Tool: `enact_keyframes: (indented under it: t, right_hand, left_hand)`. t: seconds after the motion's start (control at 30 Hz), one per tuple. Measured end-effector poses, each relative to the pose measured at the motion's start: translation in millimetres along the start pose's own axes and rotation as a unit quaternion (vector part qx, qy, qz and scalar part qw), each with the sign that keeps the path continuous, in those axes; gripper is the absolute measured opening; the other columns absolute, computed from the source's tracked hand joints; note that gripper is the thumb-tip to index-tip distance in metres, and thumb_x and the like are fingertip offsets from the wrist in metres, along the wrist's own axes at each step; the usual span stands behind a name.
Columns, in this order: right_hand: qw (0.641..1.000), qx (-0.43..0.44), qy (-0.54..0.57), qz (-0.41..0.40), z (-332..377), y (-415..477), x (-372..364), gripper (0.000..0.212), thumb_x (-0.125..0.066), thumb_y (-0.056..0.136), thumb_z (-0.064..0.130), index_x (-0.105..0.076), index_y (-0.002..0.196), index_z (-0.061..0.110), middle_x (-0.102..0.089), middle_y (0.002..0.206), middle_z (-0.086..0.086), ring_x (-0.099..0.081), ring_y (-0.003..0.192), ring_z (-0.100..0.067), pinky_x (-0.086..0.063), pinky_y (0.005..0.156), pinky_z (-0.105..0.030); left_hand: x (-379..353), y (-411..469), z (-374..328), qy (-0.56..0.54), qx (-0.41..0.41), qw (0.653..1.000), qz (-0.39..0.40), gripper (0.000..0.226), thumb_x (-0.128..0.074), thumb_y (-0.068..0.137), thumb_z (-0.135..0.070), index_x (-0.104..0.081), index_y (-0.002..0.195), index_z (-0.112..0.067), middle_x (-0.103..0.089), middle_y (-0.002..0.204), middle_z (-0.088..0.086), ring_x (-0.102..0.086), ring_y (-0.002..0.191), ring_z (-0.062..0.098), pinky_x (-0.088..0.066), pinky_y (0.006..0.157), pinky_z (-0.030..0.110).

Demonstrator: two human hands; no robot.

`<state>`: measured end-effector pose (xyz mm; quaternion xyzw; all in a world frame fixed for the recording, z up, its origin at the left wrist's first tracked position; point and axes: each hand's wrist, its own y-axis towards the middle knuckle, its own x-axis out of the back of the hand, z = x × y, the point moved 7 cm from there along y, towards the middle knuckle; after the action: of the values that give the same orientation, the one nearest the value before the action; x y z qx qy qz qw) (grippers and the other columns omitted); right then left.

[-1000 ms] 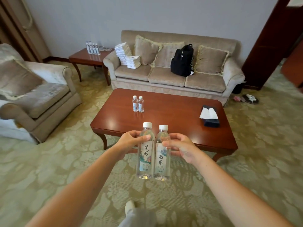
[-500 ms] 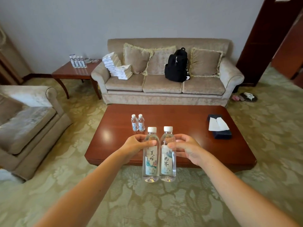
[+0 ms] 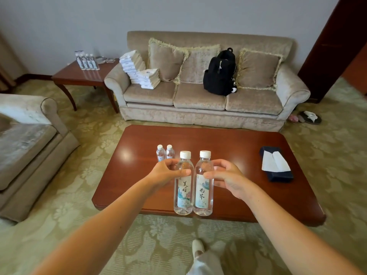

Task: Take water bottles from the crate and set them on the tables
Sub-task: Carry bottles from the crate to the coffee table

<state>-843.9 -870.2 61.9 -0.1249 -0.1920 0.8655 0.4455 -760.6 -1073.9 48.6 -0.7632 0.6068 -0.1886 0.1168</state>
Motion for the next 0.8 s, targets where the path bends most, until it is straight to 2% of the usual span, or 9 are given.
enact_keyframes:
  t: [0.07,0.13,0.23,0.33,0.4,0.5,0.6,0.73,0.8]
  right_hand:
    - [1.000,0.003,-0.008,0.003,10.5,30.6,7.7,0.051,-0.085,0.069,0.003,-0.063,0.114,0.015,-0.070,0.117,-0.007,-0.071,0.104,-0.020,-0.059,0.082,-0.033]
    - [1.000,-0.006,-0.025,0.010,19.4,95.2,25.7,0.050,-0.086,0.068,0.003,-0.064,0.111,0.016,-0.069,0.117,-0.007,-0.070,0.103,-0.019,-0.059,0.081,-0.032]
    - [0.998,0.008,-0.053,0.014,25.6,108.9,27.9,0.049,-0.085,0.069,0.003,-0.063,0.110,0.016,-0.071,0.113,-0.005,-0.072,0.096,-0.015,-0.058,0.078,-0.028]
    - [0.998,0.017,-0.060,0.008,16.2,158.1,41.1,0.052,-0.087,0.067,0.004,-0.063,0.111,0.017,-0.070,0.115,-0.005,-0.071,0.099,-0.016,-0.058,0.084,-0.032]
    - [0.998,0.026,-0.063,0.000,-2.4,201.1,50.2,0.055,-0.089,0.064,0.005,-0.064,0.110,0.019,-0.070,0.114,-0.006,-0.070,0.101,-0.018,-0.057,0.084,-0.032]
    - [0.998,0.038,-0.056,-0.010,-44.3,254.9,61.1,0.054,-0.088,0.063,0.002,-0.063,0.108,0.019,-0.071,0.108,-0.003,-0.069,0.094,-0.015,-0.054,0.079,-0.027]
    - [0.996,0.062,-0.057,-0.020,-92.0,298.4,70.8,0.051,-0.086,0.066,-0.003,-0.062,0.106,0.020,-0.071,0.104,0.001,-0.068,0.091,-0.012,-0.053,0.077,-0.024]
    - [0.991,0.111,-0.066,-0.036,-149.7,346.7,83.7,0.051,-0.087,0.065,0.000,-0.064,0.105,0.022,-0.071,0.108,0.003,-0.068,0.100,-0.013,-0.054,0.080,-0.024]
    - [0.986,0.142,-0.071,-0.045,-170.1,365.4,87.7,0.052,-0.087,0.065,0.000,-0.064,0.106,0.021,-0.071,0.107,0.005,-0.068,0.100,-0.010,-0.054,0.080,-0.024]
  left_hand:
    - [3.4,26.8,-6.5,0.004,0.000,1.000,-0.005,0.099,-0.093,0.037,-0.064,-0.063,0.121,-0.022,-0.068,0.117,0.004,-0.066,0.109,0.020,-0.056,0.095,0.044]
    - [8.8,88.9,-7.1,-0.012,0.017,1.000,-0.014,0.094,-0.093,0.041,-0.061,-0.063,0.121,-0.022,-0.068,0.116,0.004,-0.066,0.110,0.020,-0.055,0.095,0.041]
    - [9.3,100.1,-9.0,-0.021,0.011,1.000,-0.019,0.081,-0.091,0.046,-0.051,-0.065,0.118,-0.024,-0.069,0.114,0.003,-0.067,0.109,0.021,-0.057,0.090,0.038]
    - [10.1,143.4,3.0,-0.038,0.001,0.998,-0.042,0.069,-0.094,0.055,-0.039,-0.066,0.116,-0.023,-0.068,0.117,0.004,-0.064,0.113,0.023,-0.056,0.095,0.040]
    - [10.3,183.7,19.8,-0.037,-0.015,0.998,-0.051,0.060,-0.091,0.061,-0.030,-0.066,0.115,-0.020,-0.069,0.114,0.004,-0.064,0.112,0.024,-0.054,0.097,0.040]
    - [5.1,236.1,57.3,-0.026,-0.051,0.997,-0.058,0.061,-0.088,0.059,-0.030,-0.065,0.115,-0.019,-0.070,0.110,0.003,-0.065,0.106,0.022,-0.056,0.091,0.033]
    - [-2.7,283.1,107.0,-0.024,-0.082,0.994,-0.061,0.062,-0.089,0.061,-0.029,-0.063,0.117,-0.022,-0.072,0.108,-0.001,-0.066,0.106,0.023,-0.056,0.091,0.036]
    - [-14.6,330.6,160.3,-0.007,-0.140,0.988,-0.067,0.064,-0.090,0.061,-0.032,-0.062,0.118,-0.027,-0.073,0.109,-0.002,-0.068,0.104,0.021,-0.056,0.073,0.028]
    - [-17.2,350.0,179.2,0.008,-0.179,0.981,-0.072,0.070,-0.093,0.060,-0.035,-0.062,0.121,-0.024,-0.072,0.112,-0.001,-0.069,0.105,0.021,-0.058,0.081,0.034]
